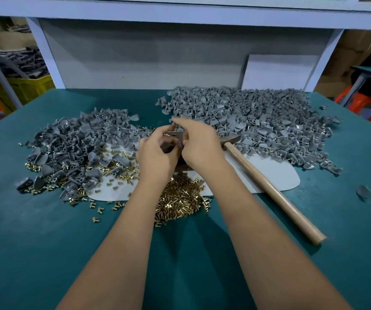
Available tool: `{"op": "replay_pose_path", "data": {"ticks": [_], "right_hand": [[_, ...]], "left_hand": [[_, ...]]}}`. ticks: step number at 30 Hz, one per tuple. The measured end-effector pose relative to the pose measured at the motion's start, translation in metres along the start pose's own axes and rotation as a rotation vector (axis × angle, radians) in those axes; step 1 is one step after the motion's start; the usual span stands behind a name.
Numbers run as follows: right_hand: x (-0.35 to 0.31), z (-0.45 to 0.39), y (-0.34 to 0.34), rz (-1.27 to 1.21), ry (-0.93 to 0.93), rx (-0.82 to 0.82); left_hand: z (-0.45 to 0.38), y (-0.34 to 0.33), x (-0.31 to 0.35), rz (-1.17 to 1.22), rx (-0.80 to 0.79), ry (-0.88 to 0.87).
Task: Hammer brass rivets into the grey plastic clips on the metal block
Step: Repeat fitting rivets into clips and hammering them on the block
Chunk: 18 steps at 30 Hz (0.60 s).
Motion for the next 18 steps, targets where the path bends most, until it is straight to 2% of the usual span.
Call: {"op": "replay_pose_path", "data": {"ticks": [4, 6, 8, 10, 14, 18], "right_hand": [[0.013, 0.015, -0.004, -0.133, 0.080, 0.114], [0.021, 0.019, -0.003, -0.359, 0.047, 0.149], [0.028, 0.018, 0.002, -0.470, -0.032, 0.215], [0.031, 0.016, 0.004, -0.440, -0.061, 0.217], [0.024, 0.010, 0.002, -0.260, -0.011, 0.117], [0.021, 0.007, -0.001, -0.143, -0.034, 0.114]], "left_hand": [[0.002, 0.001, 0.004, -0.016, 0.007, -0.002], [0.001, 0.001, 0.005, -0.016, 0.010, 0.014], [0.002, 0.001, 0.006, -0.026, 0.010, 0.010], [0.003, 0.001, 0.007, -0.052, 0.023, 0.002], [0.004, 0.002, 0.010, -0.073, 0.043, -0.004], [0.004, 0.003, 0.011, -0.097, 0.051, 0.004]]}}
Point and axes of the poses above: each hand's wrist, its own z-axis away from the middle knuckle, its own y-axis out of the back of the hand, x = y × z, the point moved 4 cm from there along -z, towards the middle knuckle, and after that the axes turned 10 degrees about -x, right-handed, at the moved point
